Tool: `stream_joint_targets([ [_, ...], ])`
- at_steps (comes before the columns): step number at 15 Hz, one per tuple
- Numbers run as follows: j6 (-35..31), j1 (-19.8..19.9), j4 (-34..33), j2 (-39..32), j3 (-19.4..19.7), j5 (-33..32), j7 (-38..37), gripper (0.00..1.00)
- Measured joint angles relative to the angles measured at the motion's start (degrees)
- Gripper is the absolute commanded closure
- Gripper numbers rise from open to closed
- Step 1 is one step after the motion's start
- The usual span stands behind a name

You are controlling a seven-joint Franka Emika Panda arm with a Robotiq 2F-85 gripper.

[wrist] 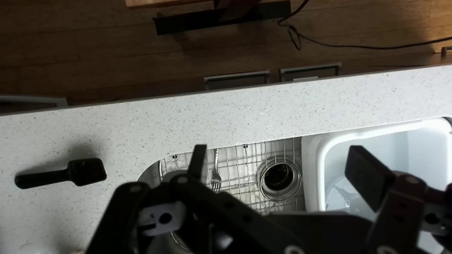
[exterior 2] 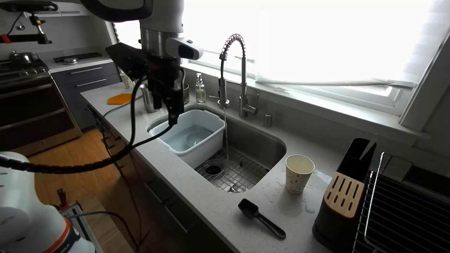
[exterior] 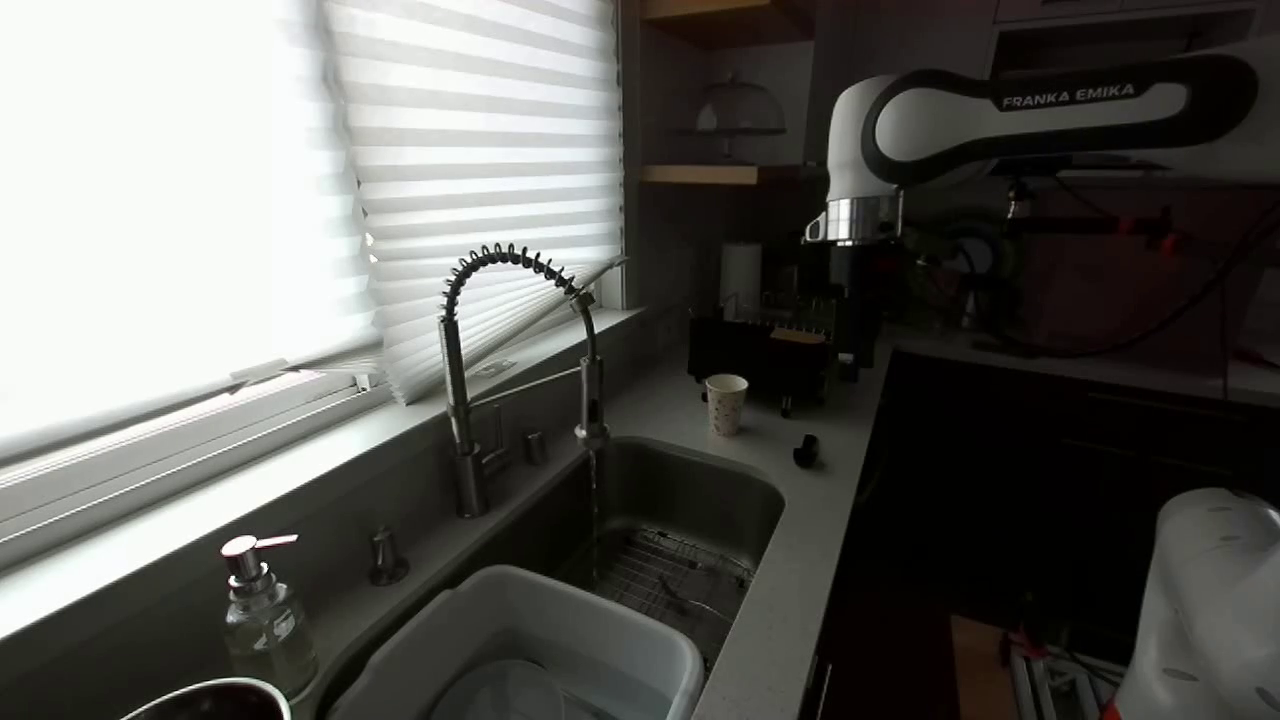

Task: Pour water into the black measuring cup then pour the water into the cup

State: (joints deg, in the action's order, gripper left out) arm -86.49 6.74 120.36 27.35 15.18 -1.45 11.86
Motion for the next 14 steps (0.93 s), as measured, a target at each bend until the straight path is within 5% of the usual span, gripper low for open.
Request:
stream_joint_targets([
  [7,-0.7,0.8,0.0,-0.5,-0.2,-0.1,-2.6,0.0],
  [14,-18.6,9.0,0.5,-12.4,4.7,-1.3,-10.7,0.0],
])
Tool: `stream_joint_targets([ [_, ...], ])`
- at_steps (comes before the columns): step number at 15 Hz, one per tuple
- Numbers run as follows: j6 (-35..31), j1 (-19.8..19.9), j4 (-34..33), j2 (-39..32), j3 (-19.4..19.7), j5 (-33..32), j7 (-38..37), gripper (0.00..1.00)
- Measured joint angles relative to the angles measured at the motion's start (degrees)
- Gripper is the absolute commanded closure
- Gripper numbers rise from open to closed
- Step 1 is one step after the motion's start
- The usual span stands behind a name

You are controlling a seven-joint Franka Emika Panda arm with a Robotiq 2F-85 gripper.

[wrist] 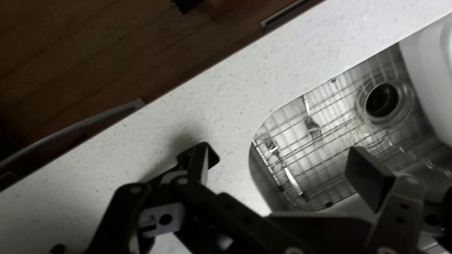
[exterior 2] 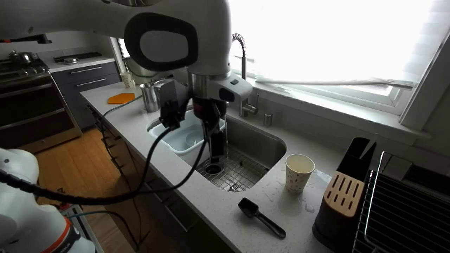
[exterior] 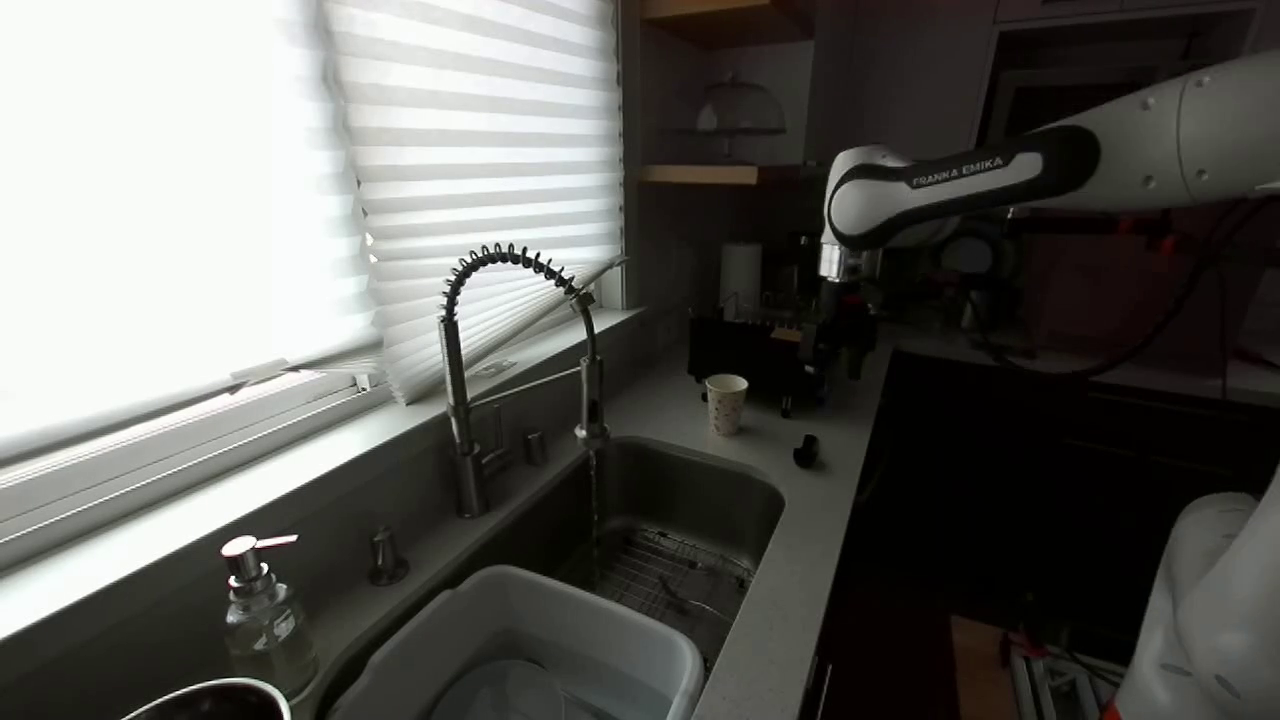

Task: Pour water into the black measuring cup then pour the water into the cup

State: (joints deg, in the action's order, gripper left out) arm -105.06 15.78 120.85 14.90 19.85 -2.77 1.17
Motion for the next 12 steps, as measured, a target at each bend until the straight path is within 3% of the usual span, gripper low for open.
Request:
stream_joint_targets([
  [6,-12.5,4.5,-0.3,-10.7,2.2,0.1,-11.6,0.0],
  [12,-16.3,5.7,-1.4,-17.1,2.6,0.2,-27.4,0.0],
])
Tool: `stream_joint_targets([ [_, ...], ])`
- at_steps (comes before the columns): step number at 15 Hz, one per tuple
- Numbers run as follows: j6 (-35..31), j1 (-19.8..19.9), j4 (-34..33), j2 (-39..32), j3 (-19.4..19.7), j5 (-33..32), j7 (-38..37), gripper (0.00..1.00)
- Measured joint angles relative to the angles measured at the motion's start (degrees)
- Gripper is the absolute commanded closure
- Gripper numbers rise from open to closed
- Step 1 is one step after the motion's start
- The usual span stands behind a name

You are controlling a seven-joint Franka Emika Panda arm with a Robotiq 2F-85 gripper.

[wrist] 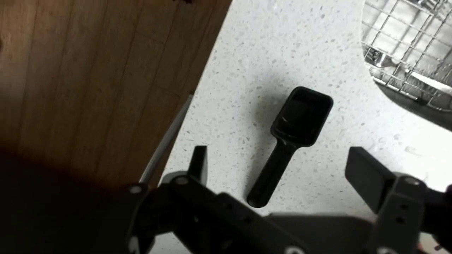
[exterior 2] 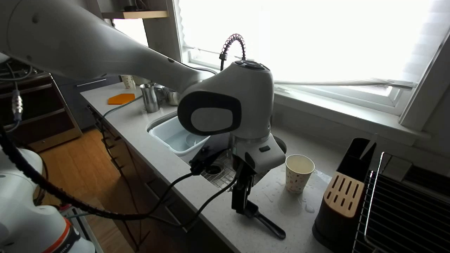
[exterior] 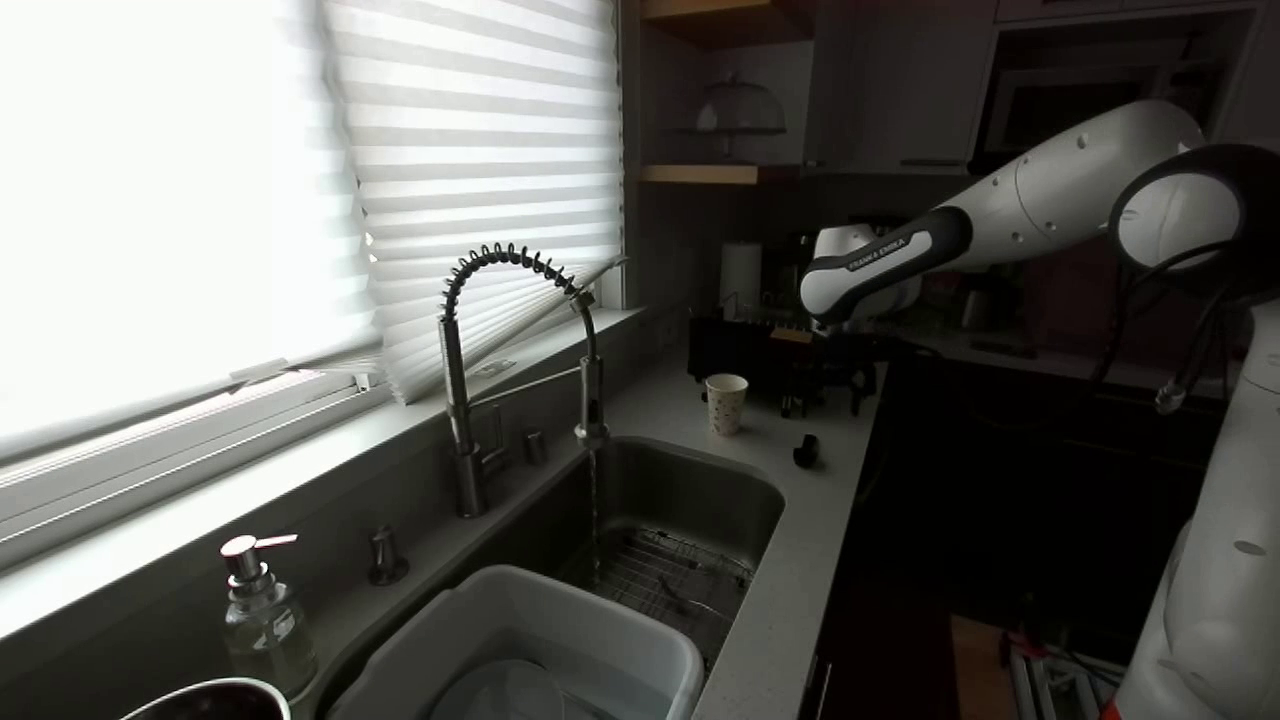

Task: Pour water into the black measuring cup then pour the water into the cup

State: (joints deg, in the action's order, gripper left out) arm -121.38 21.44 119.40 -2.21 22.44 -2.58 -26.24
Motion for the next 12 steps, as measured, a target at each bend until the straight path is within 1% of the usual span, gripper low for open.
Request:
stream_joint_targets([
  [2,0.0,0.3,-0.6,-1.4,0.5,0.2,-2.7,0.0],
  [5,0.0,0.9,-1.0,-2.8,1.4,1.5,-3.0,0.0],
  [8,-0.8,1.6,-1.0,-4.0,1.9,2.9,-0.7,0.0],
  [10,-0.8,2.0,-1.0,-4.6,2.0,4.0,2.4,0.0],
  [12,-0.8,2.2,-1.0,-4.9,2.0,4.3,3.4,0.0],
])
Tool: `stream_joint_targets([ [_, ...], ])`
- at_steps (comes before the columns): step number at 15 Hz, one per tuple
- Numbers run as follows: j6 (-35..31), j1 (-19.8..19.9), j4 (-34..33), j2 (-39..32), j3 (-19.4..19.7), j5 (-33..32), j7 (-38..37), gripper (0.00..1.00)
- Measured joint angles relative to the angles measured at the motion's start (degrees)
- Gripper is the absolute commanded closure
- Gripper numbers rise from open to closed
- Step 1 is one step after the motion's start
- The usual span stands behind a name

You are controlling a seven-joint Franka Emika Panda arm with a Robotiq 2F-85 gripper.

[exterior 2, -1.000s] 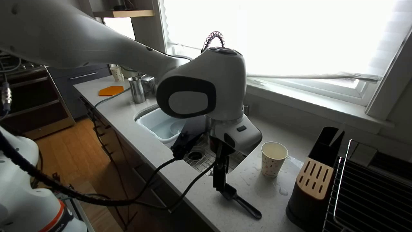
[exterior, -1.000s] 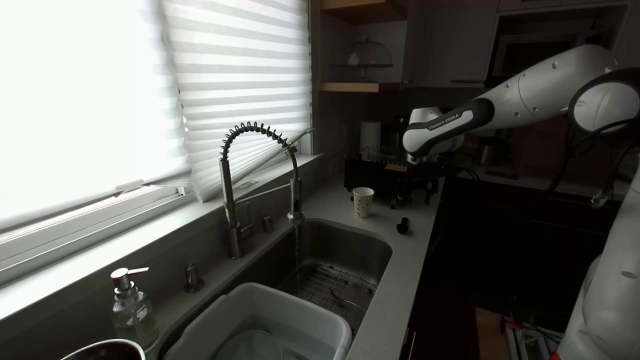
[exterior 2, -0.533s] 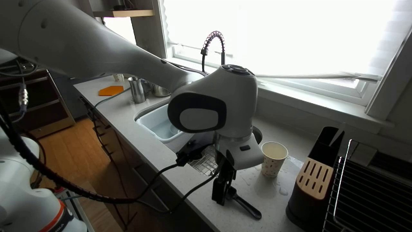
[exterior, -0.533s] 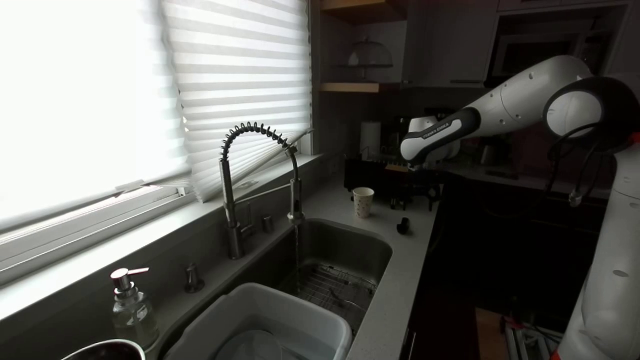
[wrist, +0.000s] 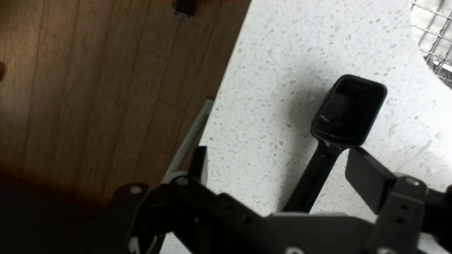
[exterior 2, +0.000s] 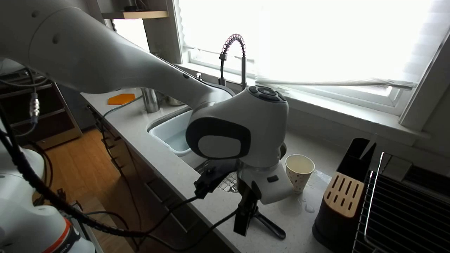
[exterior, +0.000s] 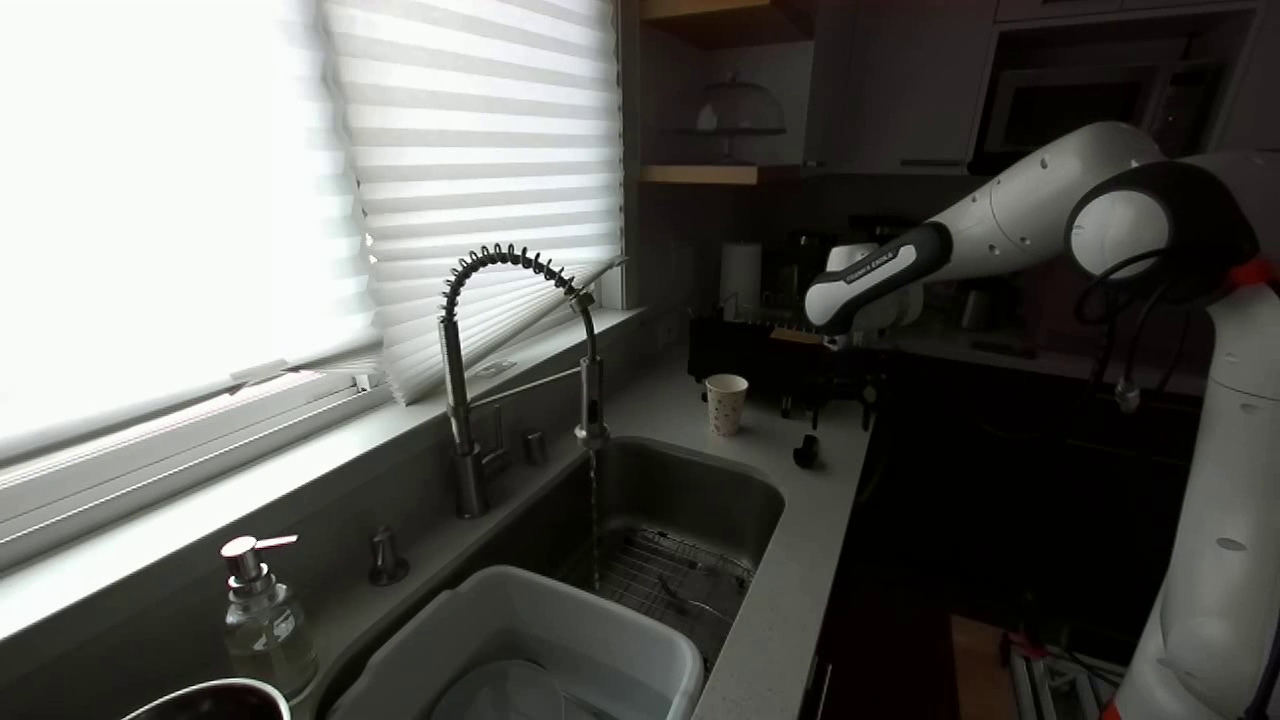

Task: Pour water into the black measuring cup then pour the water into the cup

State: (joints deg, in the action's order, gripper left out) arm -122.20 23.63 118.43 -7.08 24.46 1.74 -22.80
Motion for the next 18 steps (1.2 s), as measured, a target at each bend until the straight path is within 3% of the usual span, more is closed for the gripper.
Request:
stream_joint_targets([
  [9,0.0,0.0,-1.0,-1.2,-0.1,2.3,0.5,0.0],
  [18,0.1,1.1,-9.1,-11.3,-0.5,10.0,3.8,0.0],
])
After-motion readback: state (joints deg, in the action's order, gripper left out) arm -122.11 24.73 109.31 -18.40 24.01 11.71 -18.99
